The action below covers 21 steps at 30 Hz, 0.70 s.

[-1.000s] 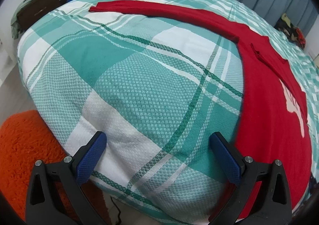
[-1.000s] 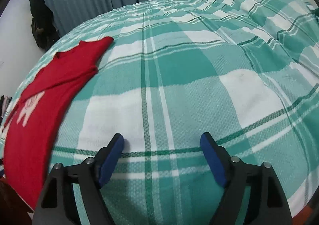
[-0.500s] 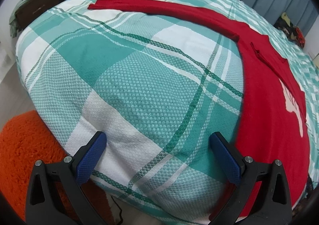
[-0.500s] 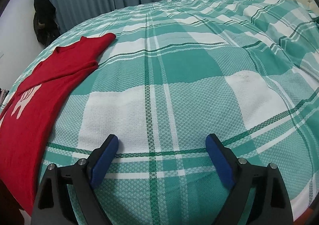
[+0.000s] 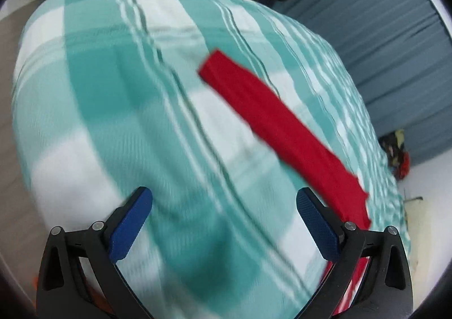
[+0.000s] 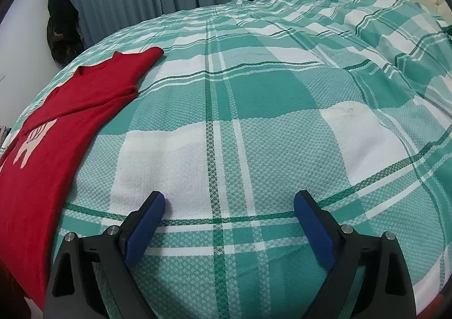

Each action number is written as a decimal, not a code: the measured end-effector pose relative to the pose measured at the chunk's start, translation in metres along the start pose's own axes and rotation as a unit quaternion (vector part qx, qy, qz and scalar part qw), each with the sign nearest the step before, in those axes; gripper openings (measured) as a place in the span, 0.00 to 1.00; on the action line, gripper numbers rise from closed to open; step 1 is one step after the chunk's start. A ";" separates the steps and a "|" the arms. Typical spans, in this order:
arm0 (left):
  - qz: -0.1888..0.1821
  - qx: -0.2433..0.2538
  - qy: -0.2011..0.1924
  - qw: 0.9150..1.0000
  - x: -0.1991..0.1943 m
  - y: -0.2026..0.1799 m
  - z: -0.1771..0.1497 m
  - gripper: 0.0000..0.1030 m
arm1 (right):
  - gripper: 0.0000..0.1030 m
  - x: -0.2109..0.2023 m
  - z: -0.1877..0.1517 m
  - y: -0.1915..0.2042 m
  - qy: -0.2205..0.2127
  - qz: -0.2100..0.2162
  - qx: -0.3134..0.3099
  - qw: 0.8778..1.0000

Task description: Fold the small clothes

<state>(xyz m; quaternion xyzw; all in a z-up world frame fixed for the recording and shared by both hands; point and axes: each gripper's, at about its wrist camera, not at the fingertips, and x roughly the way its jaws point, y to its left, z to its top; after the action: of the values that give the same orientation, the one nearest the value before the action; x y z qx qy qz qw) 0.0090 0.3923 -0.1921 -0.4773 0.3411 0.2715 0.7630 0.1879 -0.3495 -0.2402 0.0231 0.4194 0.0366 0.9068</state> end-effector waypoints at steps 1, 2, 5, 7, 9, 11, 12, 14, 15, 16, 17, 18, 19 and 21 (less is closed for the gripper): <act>0.001 -0.003 0.000 1.000 0.006 0.000 0.010 0.93 | 0.90 0.000 0.000 0.000 0.000 -0.001 0.000 1.000; 0.003 -0.007 0.002 1.000 0.012 0.001 0.021 0.90 | 0.90 0.000 0.000 0.000 -0.001 -0.002 -0.001 1.000; 0.018 -0.036 -0.003 0.999 0.033 0.008 0.050 0.74 | 0.90 0.000 0.000 0.000 -0.001 -0.002 -0.001 1.000; 0.020 -0.055 -0.006 0.998 0.045 0.012 0.061 0.61 | 0.90 0.000 0.000 0.000 -0.002 -0.003 -0.001 1.000; 0.022 -0.068 -0.011 0.997 0.054 0.013 0.070 0.52 | 0.90 0.000 0.000 0.000 -0.004 -0.004 -0.001 1.000; 0.033 -0.068 -0.014 0.997 0.062 0.011 0.072 0.37 | 0.90 0.000 0.000 0.001 -0.005 -0.005 -0.001 1.000; 0.042 -0.065 -0.012 0.997 0.066 0.009 0.077 0.23 | 0.90 0.000 -0.001 0.001 -0.005 -0.006 0.000 1.000; 0.051 -0.051 -0.005 0.997 0.071 0.002 0.084 0.04 | 0.90 -0.001 -0.001 0.001 -0.006 -0.006 0.001 1.000; 0.060 -0.040 -0.007 0.997 0.070 -0.004 0.088 0.03 | 0.90 -0.001 -0.001 0.001 -0.006 -0.007 0.001 1.000; 0.068 -0.022 -0.018 0.997 0.063 -0.015 0.091 0.02 | 0.90 0.000 -0.001 0.001 -0.007 -0.007 0.001 1.000; 0.071 0.000 -0.029 0.997 0.055 -0.029 0.091 0.02 | 0.90 0.000 -0.001 0.001 -0.007 -0.007 0.001 1.000; 0.070 0.034 -0.045 0.996 0.044 -0.054 0.092 0.02 | 0.90 0.000 -0.001 0.001 -0.008 -0.007 0.002 1.000; 0.061 0.060 -0.056 0.995 0.037 -0.075 0.091 0.02 | 0.91 0.000 -0.001 0.000 -0.008 -0.007 0.002 1.000; 0.020 0.135 -0.076 0.988 0.013 -0.140 0.077 0.02 | 0.91 0.000 0.000 0.000 -0.009 -0.006 0.003 1.000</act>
<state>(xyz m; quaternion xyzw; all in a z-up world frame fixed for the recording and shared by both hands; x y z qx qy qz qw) 0.1406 0.4082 -0.1020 -0.3410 0.3253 0.2740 0.8383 0.1877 -0.3493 -0.2407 0.0231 0.4111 0.0296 0.9108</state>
